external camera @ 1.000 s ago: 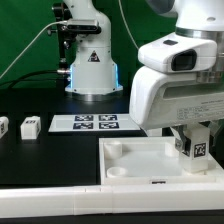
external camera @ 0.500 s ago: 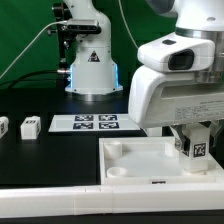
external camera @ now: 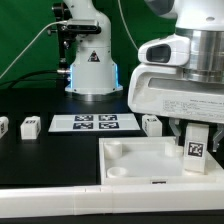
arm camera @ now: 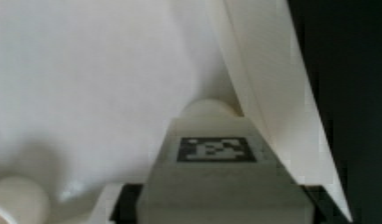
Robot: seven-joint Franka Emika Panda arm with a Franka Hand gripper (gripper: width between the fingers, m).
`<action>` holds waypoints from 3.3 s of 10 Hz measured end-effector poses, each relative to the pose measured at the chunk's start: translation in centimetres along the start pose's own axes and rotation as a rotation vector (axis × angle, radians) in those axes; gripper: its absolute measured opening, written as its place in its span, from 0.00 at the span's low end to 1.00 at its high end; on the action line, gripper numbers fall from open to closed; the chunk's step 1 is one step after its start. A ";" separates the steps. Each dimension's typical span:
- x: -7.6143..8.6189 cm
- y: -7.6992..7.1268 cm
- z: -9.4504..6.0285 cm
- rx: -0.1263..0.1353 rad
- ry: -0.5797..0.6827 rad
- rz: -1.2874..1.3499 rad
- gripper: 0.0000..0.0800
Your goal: Assemble one leg
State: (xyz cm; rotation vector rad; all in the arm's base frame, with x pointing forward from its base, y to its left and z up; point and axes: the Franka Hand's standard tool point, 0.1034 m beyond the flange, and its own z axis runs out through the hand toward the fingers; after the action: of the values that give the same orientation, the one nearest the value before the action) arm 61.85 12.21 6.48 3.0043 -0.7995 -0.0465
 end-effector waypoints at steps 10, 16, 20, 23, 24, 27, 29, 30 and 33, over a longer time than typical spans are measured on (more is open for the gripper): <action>-0.1 -0.1 0.1 -0.003 0.006 0.713 0.46; -0.2 -0.1 0.3 -0.010 0.005 0.112 0.81; 0.2 0.3 0.3 -0.015 0.004 -0.385 0.81; 0.6 0.7 0.4 -0.027 0.005 -0.735 0.81; 0.7 0.8 0.4 -0.031 0.004 -0.837 0.81; 0.7 0.8 0.4 -0.031 0.006 -0.804 0.69; 0.7 0.8 0.4 -0.031 0.006 -0.803 0.50; 0.7 0.9 0.4 -0.031 0.006 -0.803 0.36; 0.7 0.9 0.4 -0.030 0.007 -0.771 0.36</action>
Offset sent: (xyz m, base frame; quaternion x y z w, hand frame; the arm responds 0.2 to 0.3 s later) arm -0.0045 0.0025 -0.0001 -0.0020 0.0211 0.2510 0.9677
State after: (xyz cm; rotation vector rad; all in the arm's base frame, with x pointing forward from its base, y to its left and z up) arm 62.03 11.10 6.10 3.0678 0.3881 -0.0637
